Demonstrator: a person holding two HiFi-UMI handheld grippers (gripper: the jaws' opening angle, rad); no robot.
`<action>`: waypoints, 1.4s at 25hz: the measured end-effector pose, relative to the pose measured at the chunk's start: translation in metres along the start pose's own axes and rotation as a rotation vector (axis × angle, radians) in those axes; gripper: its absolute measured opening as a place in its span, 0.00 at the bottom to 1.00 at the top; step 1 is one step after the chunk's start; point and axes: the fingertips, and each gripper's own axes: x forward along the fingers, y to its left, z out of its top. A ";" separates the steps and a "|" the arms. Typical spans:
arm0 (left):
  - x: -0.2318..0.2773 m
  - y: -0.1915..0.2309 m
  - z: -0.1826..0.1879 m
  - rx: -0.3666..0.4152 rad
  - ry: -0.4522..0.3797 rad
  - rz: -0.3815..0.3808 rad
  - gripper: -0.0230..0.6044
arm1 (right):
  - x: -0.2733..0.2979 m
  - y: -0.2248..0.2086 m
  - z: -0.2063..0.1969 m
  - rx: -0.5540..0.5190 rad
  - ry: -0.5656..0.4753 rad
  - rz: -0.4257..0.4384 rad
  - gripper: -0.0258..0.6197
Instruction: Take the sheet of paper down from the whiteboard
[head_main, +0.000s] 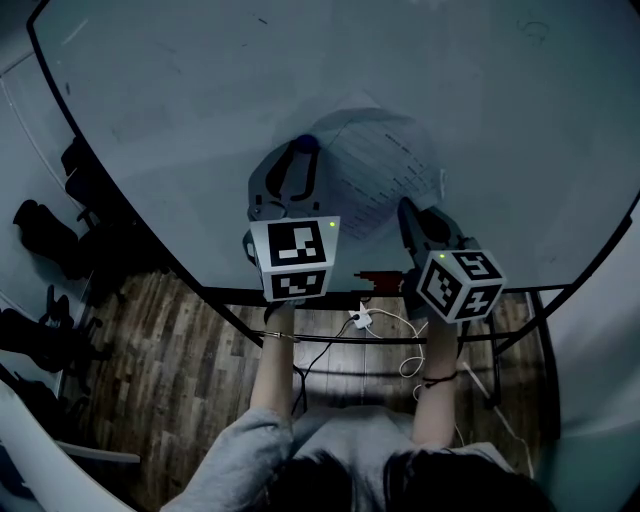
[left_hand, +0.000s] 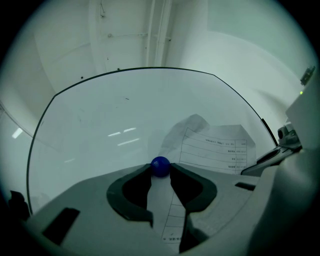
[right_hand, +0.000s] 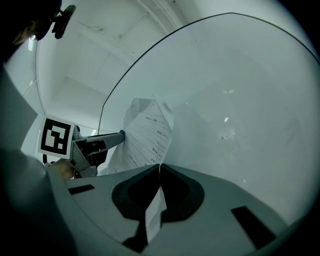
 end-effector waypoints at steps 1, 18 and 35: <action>0.000 0.000 0.000 -0.001 0.000 -0.001 0.20 | 0.000 0.000 0.000 0.005 -0.001 0.001 0.04; -0.001 0.000 0.001 -0.033 0.000 0.003 0.20 | -0.008 -0.012 -0.007 0.043 0.020 -0.043 0.04; -0.002 -0.001 0.001 -0.072 -0.010 0.000 0.20 | -0.030 -0.034 -0.006 0.044 -0.001 -0.101 0.04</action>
